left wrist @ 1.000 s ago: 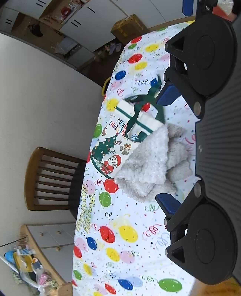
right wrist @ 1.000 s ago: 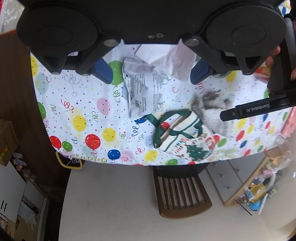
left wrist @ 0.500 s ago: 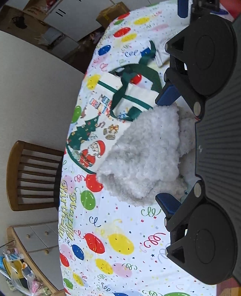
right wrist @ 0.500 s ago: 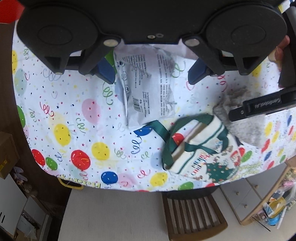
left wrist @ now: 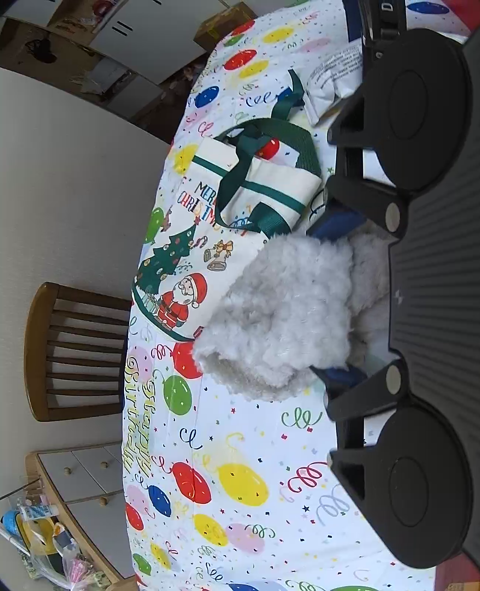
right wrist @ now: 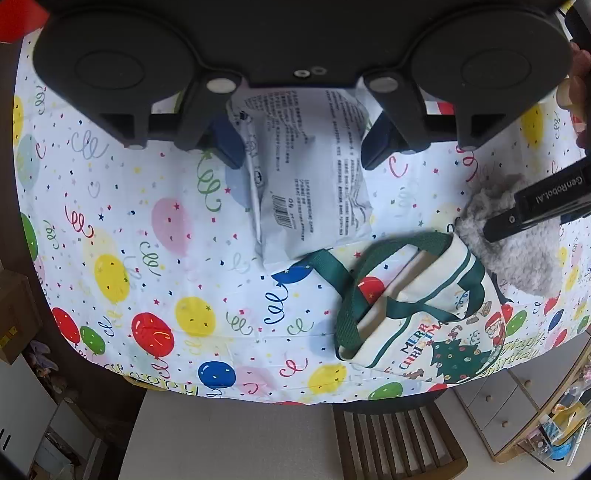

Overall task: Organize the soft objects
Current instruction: 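Grasp the white printed packet with the right gripper while the left grasps the grey towel, then lift and carry the white packet and grey towel into the red box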

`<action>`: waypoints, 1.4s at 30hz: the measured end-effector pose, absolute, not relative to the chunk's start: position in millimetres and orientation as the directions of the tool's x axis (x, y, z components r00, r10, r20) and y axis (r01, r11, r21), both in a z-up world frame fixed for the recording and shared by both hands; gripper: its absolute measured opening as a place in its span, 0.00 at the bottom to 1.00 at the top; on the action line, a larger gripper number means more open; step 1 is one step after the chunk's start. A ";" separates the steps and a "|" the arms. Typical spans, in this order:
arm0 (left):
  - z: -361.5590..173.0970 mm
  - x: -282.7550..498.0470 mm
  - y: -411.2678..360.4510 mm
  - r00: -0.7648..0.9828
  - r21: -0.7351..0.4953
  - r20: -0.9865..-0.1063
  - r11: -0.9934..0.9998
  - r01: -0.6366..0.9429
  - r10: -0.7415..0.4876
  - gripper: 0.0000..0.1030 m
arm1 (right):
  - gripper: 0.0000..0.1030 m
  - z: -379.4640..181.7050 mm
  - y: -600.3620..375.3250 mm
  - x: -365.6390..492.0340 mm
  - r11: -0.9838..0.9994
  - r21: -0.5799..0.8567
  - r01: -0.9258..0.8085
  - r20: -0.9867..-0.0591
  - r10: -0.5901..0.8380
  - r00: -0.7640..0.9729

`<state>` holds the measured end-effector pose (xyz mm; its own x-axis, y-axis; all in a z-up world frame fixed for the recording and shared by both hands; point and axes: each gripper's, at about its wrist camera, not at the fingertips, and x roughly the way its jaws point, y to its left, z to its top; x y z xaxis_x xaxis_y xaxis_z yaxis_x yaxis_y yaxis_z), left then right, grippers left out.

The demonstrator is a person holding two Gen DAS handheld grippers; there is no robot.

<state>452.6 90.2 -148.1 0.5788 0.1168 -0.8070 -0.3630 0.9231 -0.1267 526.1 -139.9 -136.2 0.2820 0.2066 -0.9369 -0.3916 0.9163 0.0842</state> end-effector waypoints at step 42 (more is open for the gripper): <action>13.7 359.5 16.1 0.762 -0.184 -0.647 0.968 -0.169 0.010 0.23 | 0.41 21.6 -263.5 424.6 0.886 0.238 -0.398 -0.746 0.429 0.510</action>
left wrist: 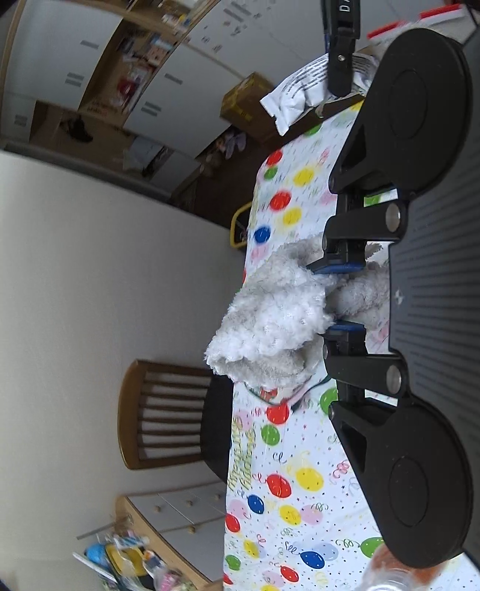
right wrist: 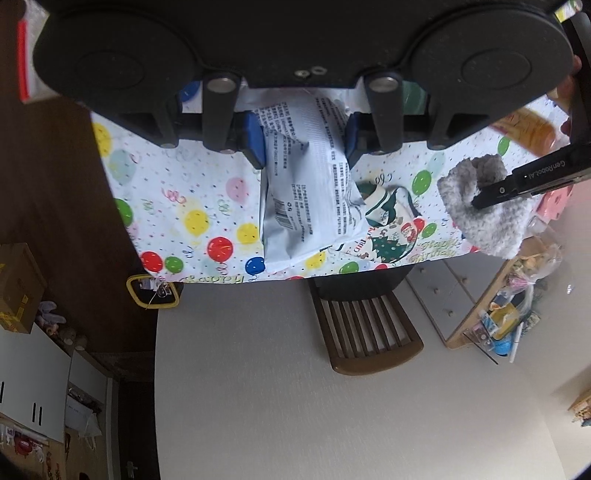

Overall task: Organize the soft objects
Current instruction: 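Lift and carry the white packet and grey towel into the red box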

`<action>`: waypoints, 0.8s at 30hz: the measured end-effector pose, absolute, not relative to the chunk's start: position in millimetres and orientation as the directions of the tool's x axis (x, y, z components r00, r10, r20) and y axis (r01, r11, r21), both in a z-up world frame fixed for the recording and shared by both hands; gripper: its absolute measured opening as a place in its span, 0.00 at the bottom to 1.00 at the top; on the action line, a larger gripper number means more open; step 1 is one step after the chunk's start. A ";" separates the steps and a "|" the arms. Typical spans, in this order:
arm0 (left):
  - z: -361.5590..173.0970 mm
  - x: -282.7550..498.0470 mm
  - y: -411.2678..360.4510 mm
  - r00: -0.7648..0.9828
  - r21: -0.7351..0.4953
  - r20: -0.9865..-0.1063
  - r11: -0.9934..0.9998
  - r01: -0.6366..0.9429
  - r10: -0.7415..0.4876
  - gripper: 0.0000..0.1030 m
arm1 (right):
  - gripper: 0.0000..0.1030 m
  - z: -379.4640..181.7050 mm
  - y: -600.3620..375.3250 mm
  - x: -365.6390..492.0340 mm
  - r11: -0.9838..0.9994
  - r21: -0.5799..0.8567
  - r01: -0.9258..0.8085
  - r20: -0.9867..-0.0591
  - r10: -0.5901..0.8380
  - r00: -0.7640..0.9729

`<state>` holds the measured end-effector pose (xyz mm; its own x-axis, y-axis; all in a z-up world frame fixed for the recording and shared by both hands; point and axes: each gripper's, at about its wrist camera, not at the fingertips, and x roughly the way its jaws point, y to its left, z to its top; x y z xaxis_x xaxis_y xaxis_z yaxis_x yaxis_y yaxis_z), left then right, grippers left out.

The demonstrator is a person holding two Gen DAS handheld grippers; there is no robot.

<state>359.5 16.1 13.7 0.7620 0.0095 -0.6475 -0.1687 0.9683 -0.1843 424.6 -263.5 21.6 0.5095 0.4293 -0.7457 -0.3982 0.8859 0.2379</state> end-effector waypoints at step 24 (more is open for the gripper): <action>29.3 284.6 -167.5 0.683 -0.159 -0.693 0.973 0.168 -0.231 0.23 | 0.41 31.4 -421.1 341.5 0.899 0.262 -0.352 -0.742 0.421 0.522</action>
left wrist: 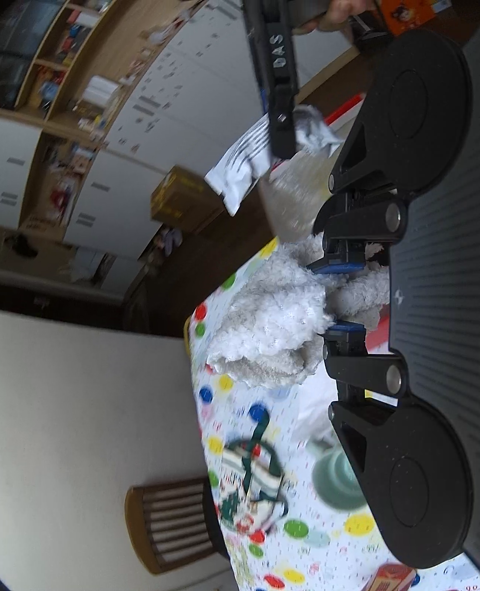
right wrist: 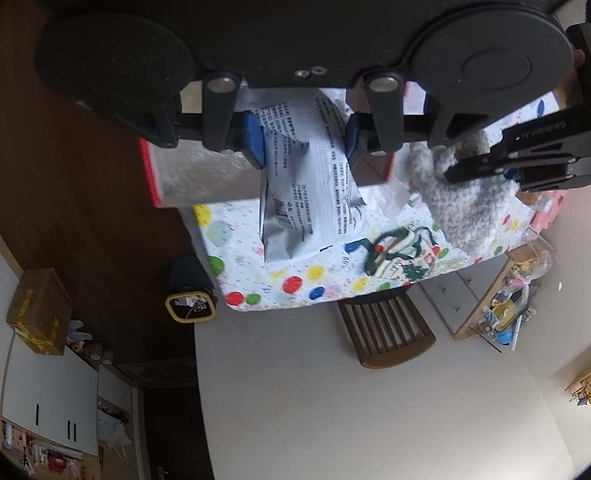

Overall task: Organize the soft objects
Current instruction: 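Lift and carry the white packet and grey towel into the red box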

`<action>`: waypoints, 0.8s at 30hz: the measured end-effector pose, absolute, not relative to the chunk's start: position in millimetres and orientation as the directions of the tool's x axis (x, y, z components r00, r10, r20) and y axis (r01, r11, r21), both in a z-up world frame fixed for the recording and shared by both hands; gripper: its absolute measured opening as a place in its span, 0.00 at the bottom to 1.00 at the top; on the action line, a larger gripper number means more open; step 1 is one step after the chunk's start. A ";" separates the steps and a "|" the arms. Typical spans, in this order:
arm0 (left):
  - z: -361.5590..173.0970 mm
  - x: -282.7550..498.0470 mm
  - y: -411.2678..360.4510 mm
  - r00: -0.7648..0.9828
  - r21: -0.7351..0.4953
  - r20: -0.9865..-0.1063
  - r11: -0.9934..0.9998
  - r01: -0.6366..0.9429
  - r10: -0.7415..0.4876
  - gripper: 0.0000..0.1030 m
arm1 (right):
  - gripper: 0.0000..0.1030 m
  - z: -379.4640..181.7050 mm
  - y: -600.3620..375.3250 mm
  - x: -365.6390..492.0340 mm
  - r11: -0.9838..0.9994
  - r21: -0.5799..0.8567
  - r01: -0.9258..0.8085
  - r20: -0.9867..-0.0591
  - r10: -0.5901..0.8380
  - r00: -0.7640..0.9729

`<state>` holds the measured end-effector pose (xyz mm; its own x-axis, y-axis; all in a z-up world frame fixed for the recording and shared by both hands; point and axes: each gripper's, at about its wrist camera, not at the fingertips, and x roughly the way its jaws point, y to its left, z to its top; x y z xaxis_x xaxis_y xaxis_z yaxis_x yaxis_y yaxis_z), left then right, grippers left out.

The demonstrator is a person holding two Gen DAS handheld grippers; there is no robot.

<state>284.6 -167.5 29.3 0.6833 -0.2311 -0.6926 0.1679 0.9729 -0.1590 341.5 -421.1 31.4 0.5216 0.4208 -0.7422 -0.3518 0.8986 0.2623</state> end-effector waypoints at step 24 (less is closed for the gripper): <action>-45.1 266.4 -283.3 0.507 -0.119 -0.819 0.944 0.308 -0.269 0.23 | 0.42 -44.6 -472.8 332.0 0.916 0.235 -0.326 -0.826 0.365 0.429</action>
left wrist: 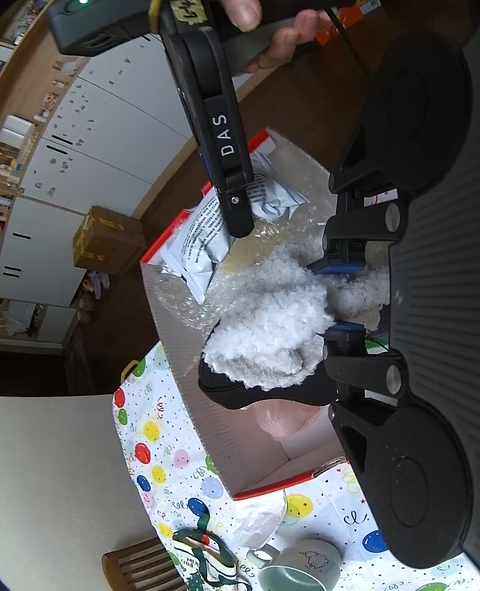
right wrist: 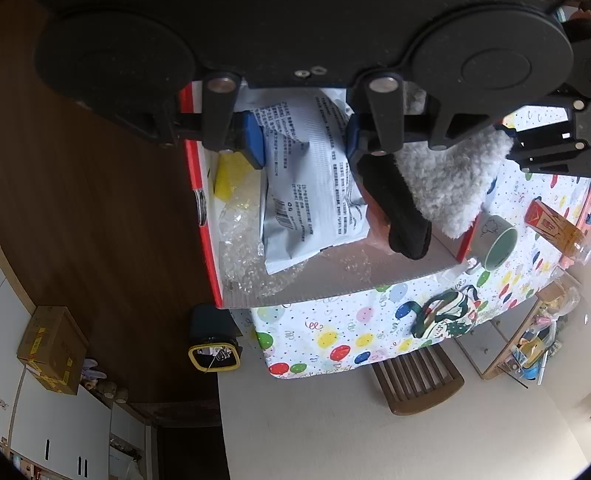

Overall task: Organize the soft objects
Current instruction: 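Lift and carry the white packet and grey towel into the red box, then open both grippers to drop the packet and towel in the box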

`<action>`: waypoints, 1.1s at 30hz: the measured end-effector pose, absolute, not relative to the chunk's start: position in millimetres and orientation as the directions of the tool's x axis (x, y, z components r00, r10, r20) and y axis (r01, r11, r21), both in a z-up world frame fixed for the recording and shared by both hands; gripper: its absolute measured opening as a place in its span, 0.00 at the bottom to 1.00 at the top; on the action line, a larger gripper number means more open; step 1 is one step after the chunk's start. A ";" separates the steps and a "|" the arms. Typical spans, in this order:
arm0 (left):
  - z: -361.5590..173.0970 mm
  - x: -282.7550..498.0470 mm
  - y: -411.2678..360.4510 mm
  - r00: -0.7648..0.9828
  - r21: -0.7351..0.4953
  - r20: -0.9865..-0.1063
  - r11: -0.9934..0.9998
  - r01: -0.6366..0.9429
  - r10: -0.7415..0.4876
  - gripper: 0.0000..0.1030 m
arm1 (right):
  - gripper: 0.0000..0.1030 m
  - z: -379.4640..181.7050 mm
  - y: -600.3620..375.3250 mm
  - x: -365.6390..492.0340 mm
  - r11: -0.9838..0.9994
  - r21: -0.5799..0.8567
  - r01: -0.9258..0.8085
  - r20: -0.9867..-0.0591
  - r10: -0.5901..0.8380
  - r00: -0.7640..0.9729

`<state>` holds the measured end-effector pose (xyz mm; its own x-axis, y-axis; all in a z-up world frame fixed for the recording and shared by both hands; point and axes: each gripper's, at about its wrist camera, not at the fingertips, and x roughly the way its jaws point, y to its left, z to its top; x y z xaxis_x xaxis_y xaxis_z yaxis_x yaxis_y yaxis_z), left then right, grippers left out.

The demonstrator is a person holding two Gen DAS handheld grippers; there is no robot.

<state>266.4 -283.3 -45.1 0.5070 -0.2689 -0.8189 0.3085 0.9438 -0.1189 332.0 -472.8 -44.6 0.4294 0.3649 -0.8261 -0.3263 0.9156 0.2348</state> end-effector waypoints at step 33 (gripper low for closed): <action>-80.8 287.0 -290.5 0.430 -0.163 -0.864 0.954 0.251 -0.261 0.27 | 0.63 -69.0 -471.9 342.0 0.913 0.219 -0.343 -0.850 0.351 0.393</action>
